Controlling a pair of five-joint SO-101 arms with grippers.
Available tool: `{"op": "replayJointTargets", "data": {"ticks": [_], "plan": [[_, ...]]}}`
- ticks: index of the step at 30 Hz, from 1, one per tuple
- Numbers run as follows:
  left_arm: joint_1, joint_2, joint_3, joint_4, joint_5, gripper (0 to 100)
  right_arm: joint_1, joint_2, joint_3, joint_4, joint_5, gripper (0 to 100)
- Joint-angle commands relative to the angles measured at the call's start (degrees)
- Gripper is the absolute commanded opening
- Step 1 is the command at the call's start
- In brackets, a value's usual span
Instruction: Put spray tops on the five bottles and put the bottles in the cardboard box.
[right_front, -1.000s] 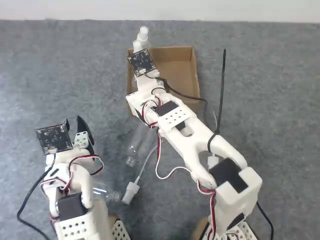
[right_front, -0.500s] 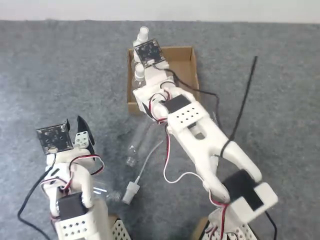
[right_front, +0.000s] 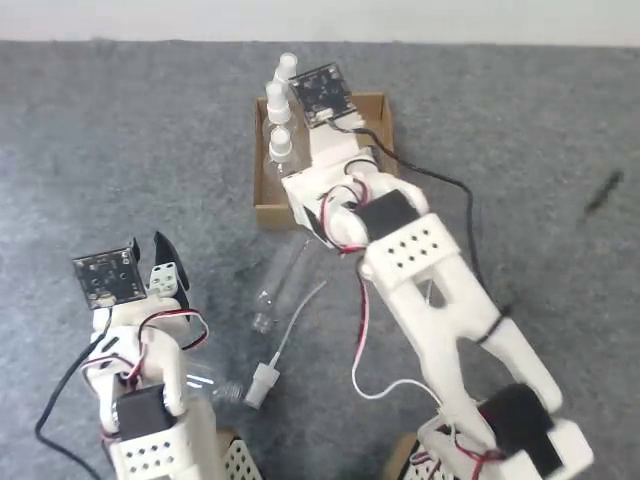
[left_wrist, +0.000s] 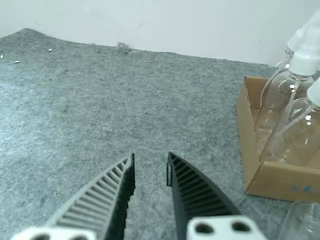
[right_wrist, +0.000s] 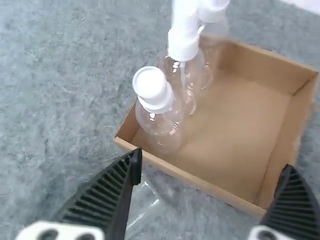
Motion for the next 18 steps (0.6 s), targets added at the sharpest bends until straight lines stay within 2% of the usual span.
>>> {"op": "replayJointTargets", "data": {"ticks": [1, 18], "plan": [[-0.3, -0.7, -0.6, -1.7, -0.4, 10, 0.9, -7.3, -3.4, 4.2, -0.4, 36.6], [-0.3, -0.7, -0.6, -1.8, -0.4, 10, -1.0, -19.1, -3.3, 30.7, -1.1, 36.6]]}}
